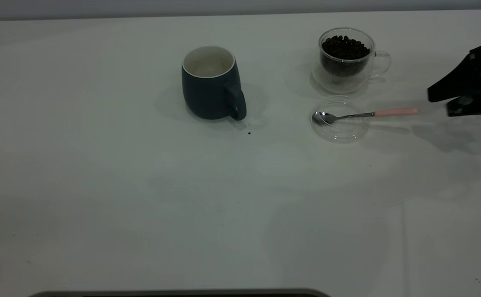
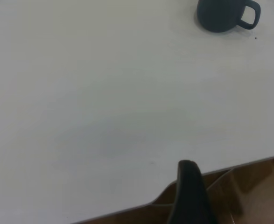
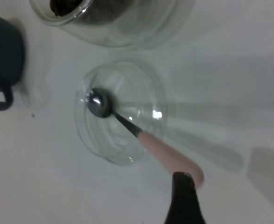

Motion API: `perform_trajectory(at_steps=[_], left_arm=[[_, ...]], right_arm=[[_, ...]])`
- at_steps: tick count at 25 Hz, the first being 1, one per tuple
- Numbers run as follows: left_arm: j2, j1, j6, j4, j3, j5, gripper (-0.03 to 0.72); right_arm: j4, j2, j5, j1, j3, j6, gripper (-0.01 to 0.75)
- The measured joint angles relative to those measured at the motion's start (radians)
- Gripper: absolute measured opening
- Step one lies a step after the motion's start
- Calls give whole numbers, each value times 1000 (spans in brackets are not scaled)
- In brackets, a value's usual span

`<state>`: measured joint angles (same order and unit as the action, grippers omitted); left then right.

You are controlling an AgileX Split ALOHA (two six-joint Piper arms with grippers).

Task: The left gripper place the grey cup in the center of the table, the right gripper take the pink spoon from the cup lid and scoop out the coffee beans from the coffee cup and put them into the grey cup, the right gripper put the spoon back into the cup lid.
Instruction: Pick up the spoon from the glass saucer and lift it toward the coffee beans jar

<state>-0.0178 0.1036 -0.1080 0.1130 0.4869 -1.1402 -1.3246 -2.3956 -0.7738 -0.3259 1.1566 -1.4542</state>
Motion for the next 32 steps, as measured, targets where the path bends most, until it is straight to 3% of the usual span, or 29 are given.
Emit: perform_trajectory(at_steps=[10, 20, 28, 32], left_arm=[[0, 0, 0, 0, 0, 0, 565], [0, 0, 1, 0, 0, 0, 565], [0, 0, 1, 0, 0, 0, 565], [0, 0, 1, 0, 0, 0, 565]], right_arm=[[-78, -128, -128, 1, 79, -34, 589], [-219, -191, -132, 102, 83, -117, 589], [-227, -204, -133, 107, 83, -125, 584], [-222, -204, -133, 107, 83, -124, 544]])
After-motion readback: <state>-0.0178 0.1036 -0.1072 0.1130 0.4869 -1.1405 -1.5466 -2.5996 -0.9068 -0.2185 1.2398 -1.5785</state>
